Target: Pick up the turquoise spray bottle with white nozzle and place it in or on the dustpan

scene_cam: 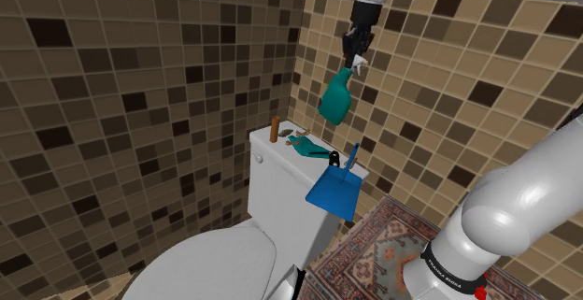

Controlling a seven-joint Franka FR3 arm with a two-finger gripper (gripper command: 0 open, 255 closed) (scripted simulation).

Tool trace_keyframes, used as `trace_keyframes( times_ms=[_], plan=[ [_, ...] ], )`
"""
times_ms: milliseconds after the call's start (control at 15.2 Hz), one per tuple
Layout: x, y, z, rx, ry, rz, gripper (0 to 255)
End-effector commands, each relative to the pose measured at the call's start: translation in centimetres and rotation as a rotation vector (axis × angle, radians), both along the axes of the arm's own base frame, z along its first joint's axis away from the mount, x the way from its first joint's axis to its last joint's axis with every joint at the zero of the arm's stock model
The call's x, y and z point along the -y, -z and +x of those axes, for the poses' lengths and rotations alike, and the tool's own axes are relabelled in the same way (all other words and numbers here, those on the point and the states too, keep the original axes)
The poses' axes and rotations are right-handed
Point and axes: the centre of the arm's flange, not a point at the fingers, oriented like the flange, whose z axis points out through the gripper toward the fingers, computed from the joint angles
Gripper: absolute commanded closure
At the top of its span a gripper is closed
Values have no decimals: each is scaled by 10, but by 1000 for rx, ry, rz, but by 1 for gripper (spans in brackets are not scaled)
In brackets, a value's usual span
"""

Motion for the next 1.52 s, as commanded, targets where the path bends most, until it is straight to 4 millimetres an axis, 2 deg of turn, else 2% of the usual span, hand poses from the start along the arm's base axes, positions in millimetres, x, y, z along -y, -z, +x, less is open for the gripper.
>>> trace_keyframes(
  times_ms=[0,396,1452],
  plan=[
    [4,-10,-23,0,0,1,255],
    [17,-41,-99,0,0,1,255],
    [17,44,-99,0,0,1,255]
  ],
)
